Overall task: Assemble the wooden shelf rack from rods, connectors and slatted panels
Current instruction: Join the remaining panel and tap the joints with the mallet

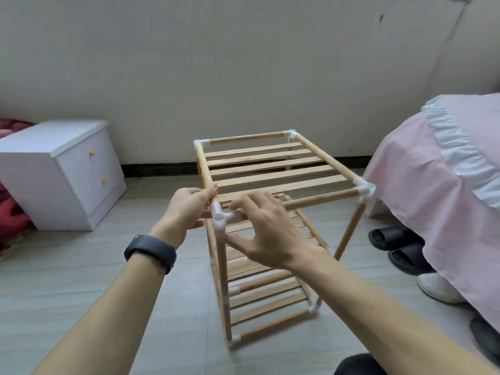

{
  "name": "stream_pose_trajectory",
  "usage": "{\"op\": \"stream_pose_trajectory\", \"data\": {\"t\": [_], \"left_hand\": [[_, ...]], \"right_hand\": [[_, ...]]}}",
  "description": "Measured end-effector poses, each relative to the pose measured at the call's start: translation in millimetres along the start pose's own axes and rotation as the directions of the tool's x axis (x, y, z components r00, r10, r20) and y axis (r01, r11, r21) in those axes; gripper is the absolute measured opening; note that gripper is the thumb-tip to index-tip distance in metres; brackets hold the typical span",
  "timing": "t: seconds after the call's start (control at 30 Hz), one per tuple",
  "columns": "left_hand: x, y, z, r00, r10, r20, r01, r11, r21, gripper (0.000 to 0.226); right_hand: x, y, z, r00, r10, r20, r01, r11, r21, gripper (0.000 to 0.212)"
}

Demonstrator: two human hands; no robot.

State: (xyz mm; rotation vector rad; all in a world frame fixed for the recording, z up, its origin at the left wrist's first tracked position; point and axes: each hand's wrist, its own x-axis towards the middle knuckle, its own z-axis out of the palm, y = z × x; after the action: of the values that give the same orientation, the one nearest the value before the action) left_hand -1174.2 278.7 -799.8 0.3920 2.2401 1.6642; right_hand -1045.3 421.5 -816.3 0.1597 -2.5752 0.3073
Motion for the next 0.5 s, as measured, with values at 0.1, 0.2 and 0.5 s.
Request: {"op": "stream_pose_trajectory", "data": {"t": [0.1,0.2,0.5], "left_hand": [[-3,10,-6,0.951,0.236,-0.2,-0.149,0.916,0.372,0.039],[-27,28,8,0.866,0.501,-0.005,-0.425,0.74,0.522,0.061],[-22,27,45,0.917,0.332,0.22,-0.3,0.215,0.929,0.057]], "right_hand": [[-19,37,-17,0.992,0.066,-0.103,-0.068,0.998,-0.016,0.064],[-32,83,-39,0.976,0.209,-0.065,-0.216,0.964,-0.154,0.073],[-17,160,-77,0.872,0.428,0.236,-0.303,0.853,-0.425,0.079]]}}
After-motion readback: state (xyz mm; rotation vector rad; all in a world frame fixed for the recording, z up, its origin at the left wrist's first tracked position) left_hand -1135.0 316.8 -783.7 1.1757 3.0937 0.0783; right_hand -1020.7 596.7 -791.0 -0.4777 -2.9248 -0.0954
